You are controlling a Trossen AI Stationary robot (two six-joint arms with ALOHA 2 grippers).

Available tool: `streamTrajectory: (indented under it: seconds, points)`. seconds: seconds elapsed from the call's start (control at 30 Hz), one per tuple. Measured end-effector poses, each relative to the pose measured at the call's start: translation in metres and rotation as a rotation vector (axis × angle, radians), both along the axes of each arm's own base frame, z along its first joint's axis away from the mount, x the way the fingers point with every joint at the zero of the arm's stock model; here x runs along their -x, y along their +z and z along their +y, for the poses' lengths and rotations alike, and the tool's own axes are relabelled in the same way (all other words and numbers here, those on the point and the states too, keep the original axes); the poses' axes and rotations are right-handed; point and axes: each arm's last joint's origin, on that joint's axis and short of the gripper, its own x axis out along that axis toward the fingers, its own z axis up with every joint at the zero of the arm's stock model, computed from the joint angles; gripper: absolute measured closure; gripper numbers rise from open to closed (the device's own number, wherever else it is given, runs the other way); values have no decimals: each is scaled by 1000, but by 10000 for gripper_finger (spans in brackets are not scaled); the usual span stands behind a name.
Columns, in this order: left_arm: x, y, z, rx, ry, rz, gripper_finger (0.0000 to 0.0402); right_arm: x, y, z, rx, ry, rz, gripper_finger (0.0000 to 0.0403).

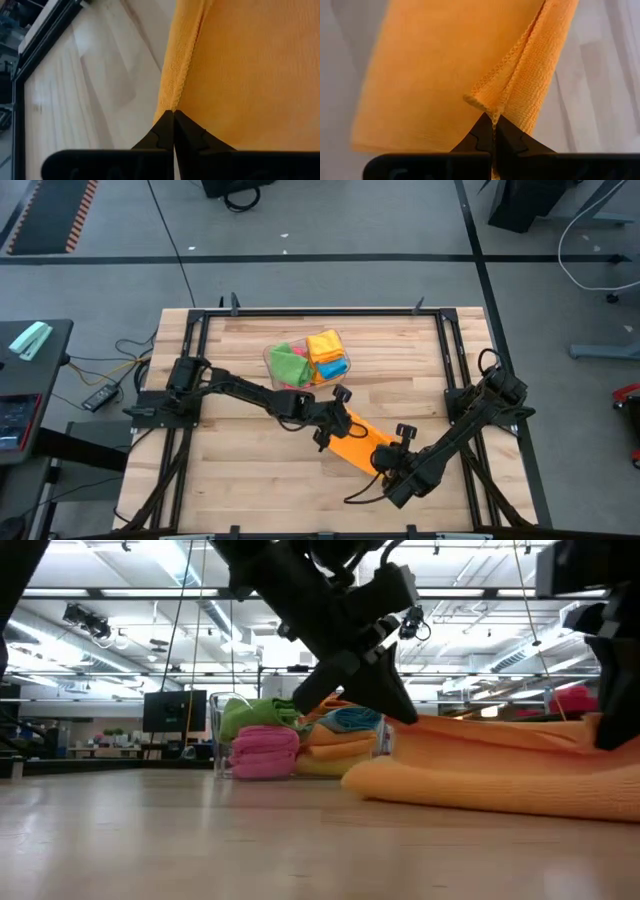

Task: Fold microfiber towels
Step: Fold the orange microfiber cloth

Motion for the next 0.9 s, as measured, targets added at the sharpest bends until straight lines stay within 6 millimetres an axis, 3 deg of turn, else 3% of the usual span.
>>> streamTrajectory:
  seconds: [0.23, 0.43, 0.57, 0.7, 0.9]
  points:
    - [-5, -12, 8, 40, -3, 15, 385, 2, -6, -2, 1, 35, 19, 389]
    - [-6, -34, 4, 43, 14, 66, 324, 2, -15, -5, -31, 48, 33, 325]
    - [-3, -26, -1, 20, 38, 53, 265, 7, -10, -11, -24, -38, 128, 272]
    - [1, 0, -15, 46, -4, -18, 219, 12, 4, -8, -8, -57, 150, 237]
    - [8, 0, -33, 96, -22, 5, 199, 22, 23, 0, -50, -20, 70, 224]
